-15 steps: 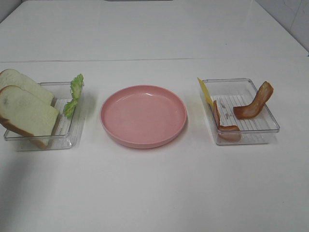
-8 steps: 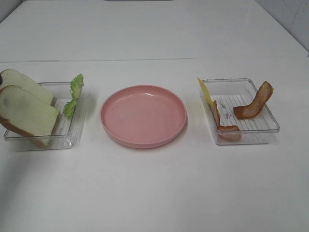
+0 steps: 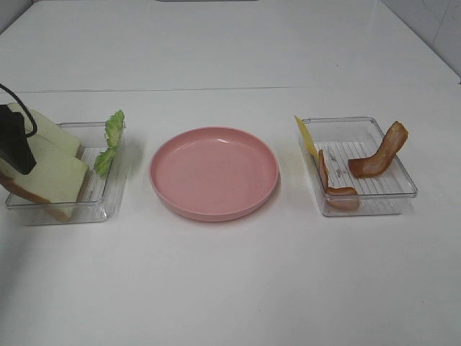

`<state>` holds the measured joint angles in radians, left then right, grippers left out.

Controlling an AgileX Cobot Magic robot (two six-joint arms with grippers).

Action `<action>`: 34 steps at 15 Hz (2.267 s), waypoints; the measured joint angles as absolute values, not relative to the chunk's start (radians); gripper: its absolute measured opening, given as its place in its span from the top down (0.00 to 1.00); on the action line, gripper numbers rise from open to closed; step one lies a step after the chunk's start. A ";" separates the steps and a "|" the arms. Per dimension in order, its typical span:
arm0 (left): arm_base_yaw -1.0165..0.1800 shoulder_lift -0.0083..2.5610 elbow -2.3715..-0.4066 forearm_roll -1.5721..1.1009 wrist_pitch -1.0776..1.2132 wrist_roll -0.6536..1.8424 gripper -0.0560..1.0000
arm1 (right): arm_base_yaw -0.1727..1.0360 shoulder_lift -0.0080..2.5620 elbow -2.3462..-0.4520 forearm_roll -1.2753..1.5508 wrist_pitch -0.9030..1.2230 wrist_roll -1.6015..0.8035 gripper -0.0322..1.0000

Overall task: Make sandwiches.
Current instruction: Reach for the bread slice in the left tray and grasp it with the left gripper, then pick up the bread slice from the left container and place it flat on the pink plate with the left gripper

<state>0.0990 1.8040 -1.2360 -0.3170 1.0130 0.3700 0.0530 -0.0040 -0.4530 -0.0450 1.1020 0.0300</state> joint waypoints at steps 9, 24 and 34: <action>0.104 1.893 -1.236 -0.480 0.958 0.473 0.02 | 0.053 -0.004 -0.453 -0.045 1.102 0.030 0.11; 0.104 1.927 -1.236 -0.550 0.897 0.483 0.62 | 0.053 -0.004 -0.453 -0.045 1.102 0.030 0.11; 0.104 1.927 -1.236 -0.554 0.887 0.391 0.75 | 0.053 -0.004 -0.453 -0.045 1.102 0.030 0.11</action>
